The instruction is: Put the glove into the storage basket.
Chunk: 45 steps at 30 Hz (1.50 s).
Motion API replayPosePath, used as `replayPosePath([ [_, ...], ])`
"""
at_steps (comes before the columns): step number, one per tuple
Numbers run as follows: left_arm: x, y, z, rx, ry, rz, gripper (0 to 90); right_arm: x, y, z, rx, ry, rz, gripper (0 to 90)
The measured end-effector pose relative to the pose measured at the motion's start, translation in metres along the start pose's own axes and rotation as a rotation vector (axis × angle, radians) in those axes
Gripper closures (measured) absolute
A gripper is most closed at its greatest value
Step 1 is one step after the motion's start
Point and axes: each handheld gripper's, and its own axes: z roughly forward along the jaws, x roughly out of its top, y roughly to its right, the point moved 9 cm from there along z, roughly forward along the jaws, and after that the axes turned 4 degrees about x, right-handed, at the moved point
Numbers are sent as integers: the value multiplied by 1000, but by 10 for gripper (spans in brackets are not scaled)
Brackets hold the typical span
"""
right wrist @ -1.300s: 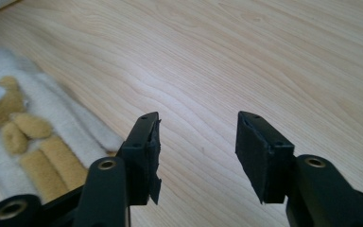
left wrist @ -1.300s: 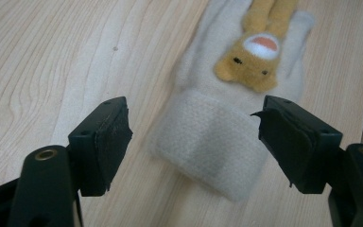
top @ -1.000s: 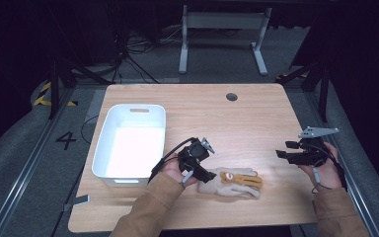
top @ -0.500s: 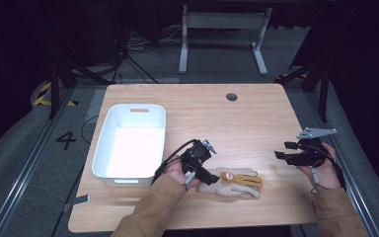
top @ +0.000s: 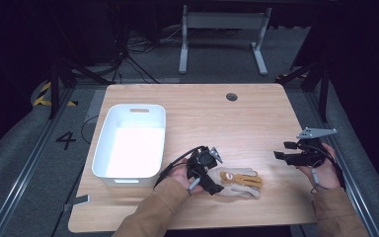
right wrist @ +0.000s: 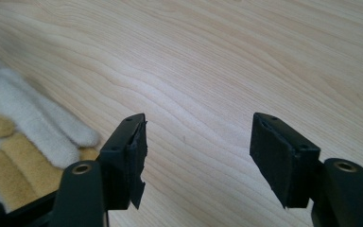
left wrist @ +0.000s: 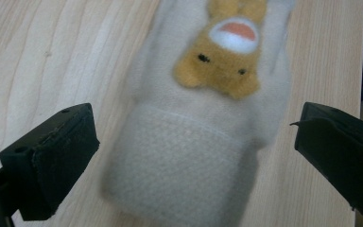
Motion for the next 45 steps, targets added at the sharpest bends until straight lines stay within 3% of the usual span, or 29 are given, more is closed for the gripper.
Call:
replayPosePath([
  [5,0,6,6,-10,17,46,6,1,-3,1,12,4,-2,371],
  [11,-2,4,11,-20,61,64,0,2,-3,0,16,10,-3,367],
  [22,-6,6,26,-22,55,98,0,2,-4,1,26,10,6,367],
  [33,-8,6,41,24,32,125,0,1,-5,2,43,7,14,371],
  [38,-7,4,44,78,28,153,11,1,-5,2,45,7,17,376],
  [45,-7,4,44,76,22,145,23,0,-5,3,44,2,22,386],
])
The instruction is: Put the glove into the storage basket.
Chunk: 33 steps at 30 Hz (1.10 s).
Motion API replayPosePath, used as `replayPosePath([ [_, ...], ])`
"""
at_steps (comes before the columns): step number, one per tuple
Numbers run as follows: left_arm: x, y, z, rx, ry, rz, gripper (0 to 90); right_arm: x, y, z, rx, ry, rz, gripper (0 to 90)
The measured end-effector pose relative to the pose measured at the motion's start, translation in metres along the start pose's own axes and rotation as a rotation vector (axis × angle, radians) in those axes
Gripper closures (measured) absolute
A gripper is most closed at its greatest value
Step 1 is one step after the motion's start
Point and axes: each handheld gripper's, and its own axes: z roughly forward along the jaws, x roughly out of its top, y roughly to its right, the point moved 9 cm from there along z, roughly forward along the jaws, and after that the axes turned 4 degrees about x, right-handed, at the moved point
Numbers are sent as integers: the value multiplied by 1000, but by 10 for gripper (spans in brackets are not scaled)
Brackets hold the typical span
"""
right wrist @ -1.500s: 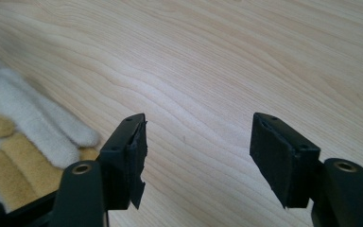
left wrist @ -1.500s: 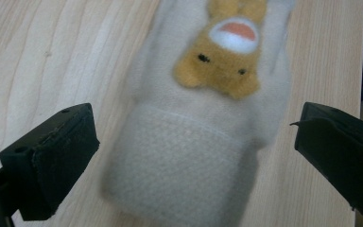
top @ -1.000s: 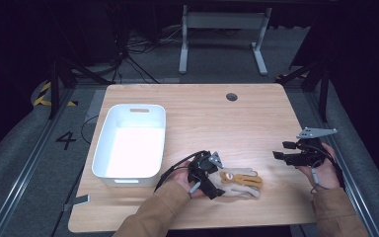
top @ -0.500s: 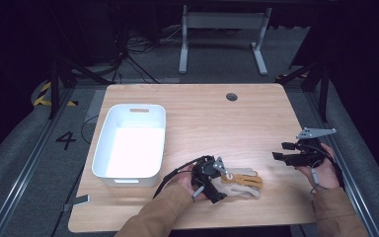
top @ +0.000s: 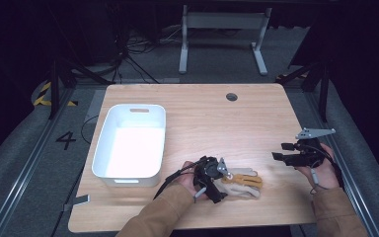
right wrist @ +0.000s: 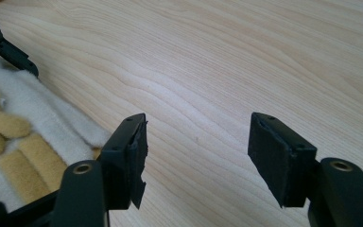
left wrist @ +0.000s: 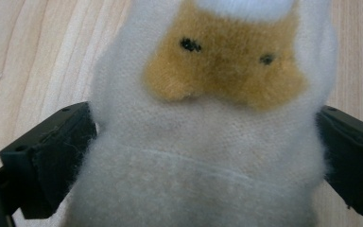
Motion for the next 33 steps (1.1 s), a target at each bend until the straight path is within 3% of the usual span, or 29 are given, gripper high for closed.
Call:
replayPosePath([
  [2,0,1,-3,-4,9,7,78,0,0,0,-4,-2,-4,388],
  [5,2,-1,-8,15,8,-20,265,0,0,0,0,-2,-6,390],
  [8,3,0,-11,23,-6,-19,430,-1,0,0,-1,-1,-8,395],
  [14,4,3,-13,24,-27,-12,628,2,-1,0,-11,22,-26,407],
  [18,4,4,-13,26,-28,-12,685,3,-1,-2,-18,30,-22,409],
  [26,4,4,-13,38,-21,-18,708,3,1,-3,-21,33,-28,415],
  [33,5,3,-15,10,-15,-46,710,2,2,-4,-21,33,-21,420],
])
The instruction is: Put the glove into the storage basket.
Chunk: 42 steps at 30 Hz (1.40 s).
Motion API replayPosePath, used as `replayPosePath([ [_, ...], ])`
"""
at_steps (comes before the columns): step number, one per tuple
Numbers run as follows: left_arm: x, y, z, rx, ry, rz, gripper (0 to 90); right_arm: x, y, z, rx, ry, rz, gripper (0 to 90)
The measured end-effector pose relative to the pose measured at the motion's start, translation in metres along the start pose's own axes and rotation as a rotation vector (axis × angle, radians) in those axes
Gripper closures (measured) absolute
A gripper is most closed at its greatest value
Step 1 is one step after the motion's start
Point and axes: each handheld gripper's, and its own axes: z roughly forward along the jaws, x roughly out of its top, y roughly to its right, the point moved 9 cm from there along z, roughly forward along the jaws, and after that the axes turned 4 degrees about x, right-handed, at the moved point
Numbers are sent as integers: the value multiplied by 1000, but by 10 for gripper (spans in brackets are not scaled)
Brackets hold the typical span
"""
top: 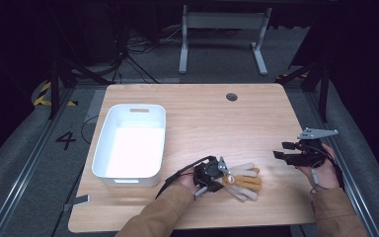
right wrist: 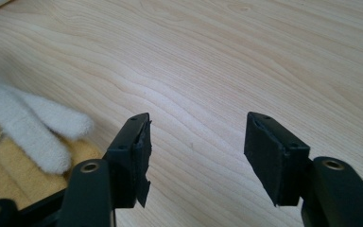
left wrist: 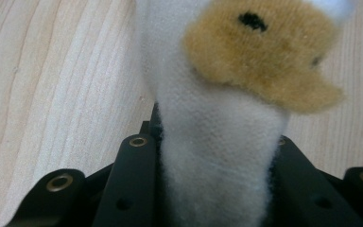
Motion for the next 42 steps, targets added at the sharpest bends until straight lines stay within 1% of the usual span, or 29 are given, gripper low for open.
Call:
replayPosePath([
  [1,0,0,-1,-2,-1,-10,710,0,0,0,0,1,0,420],
  [5,5,1,-10,-9,14,-14,712,0,1,0,-1,3,4,420],
  [6,7,0,-13,-5,26,-13,712,0,1,0,1,1,5,420],
  [10,11,-3,-23,-10,52,-37,712,-1,1,2,4,-5,2,420],
  [11,11,-4,-26,-9,50,-38,712,-2,1,2,2,-7,3,420],
  [12,12,-5,-29,2,58,-43,712,-1,1,3,3,-6,4,420],
  [14,13,-6,-34,0,62,-54,712,-1,1,3,5,-7,5,421],
  [18,12,-7,-42,12,63,-75,711,1,2,7,9,-7,6,421],
  [19,11,-8,-43,13,59,-86,711,2,2,8,10,-9,1,421],
  [21,10,-9,-48,30,50,-108,710,3,1,11,15,-13,2,421],
  [22,10,-10,-51,35,55,-123,710,4,1,13,18,-11,-3,421],
  [24,9,-11,-56,32,53,-157,710,5,1,17,28,-17,-3,421],
  [28,5,-14,-65,54,66,-191,709,10,0,30,48,-29,-6,421],
  [30,1,-17,-70,72,66,-204,709,14,-1,36,58,-28,-13,421],
  [31,0,-18,-72,76,72,-220,709,16,-2,39,65,-27,-16,421],
  [34,-5,-22,-77,98,81,-243,708,22,-4,45,76,-21,-27,421],
  [35,-5,-24,-79,105,87,-256,708,24,-5,47,81,-17,-31,421],
  [39,-4,-31,-84,124,110,-306,708,26,-6,52,84,-24,-36,421],
  [40,-3,-33,-86,129,117,-313,707,26,-6,52,85,-24,-36,421],
  [42,0,-37,-89,124,141,-327,706,25,-5,53,84,-29,-37,421],
])
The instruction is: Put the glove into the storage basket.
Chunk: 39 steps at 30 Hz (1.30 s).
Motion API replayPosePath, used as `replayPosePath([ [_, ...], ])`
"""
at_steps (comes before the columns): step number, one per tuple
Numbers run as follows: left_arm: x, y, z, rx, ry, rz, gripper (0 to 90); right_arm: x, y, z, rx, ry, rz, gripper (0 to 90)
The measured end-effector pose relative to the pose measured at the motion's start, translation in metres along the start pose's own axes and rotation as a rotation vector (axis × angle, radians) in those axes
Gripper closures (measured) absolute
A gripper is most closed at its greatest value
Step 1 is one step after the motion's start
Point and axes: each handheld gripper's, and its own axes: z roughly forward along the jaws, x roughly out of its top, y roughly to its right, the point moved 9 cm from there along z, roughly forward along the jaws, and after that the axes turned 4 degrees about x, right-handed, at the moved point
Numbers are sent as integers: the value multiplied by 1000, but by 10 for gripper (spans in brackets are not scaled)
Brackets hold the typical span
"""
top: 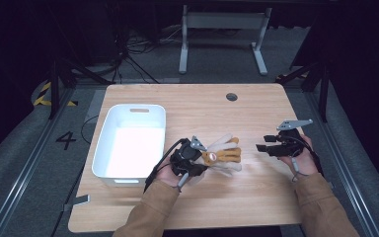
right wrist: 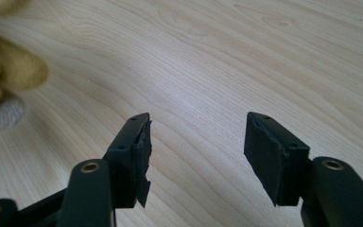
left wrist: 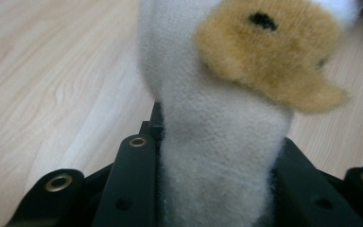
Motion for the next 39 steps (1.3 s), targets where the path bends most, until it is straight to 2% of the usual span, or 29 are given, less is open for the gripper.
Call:
replayPosePath([
  [7,15,-15,-3,45,3,-50,705,-3,5,0,2,3,21,421],
  [9,20,-18,-4,43,7,-58,705,-4,6,0,3,1,25,420],
  [12,28,-23,-8,16,46,-89,703,-5,5,1,8,1,31,419],
  [16,34,-32,-10,46,41,-99,703,-9,7,2,16,-1,43,420],
  [21,38,-42,-10,81,16,-114,703,-17,12,9,1,-23,56,419],
  [24,42,-48,-13,110,8,-118,702,-23,9,13,-13,-33,42,419],
  [27,45,-54,-16,121,18,-151,701,-30,9,16,-30,-38,45,419],
  [30,47,-58,-19,158,23,-172,700,-35,7,20,-22,-23,62,412],
  [35,46,-68,-26,186,44,-225,698,-39,5,27,-22,-41,37,402],
  [37,45,-70,-29,202,44,-236,698,-39,4,27,-27,-42,23,402],
  [39,45,-72,-32,217,46,-240,698,-37,4,26,-21,-28,35,402],
])
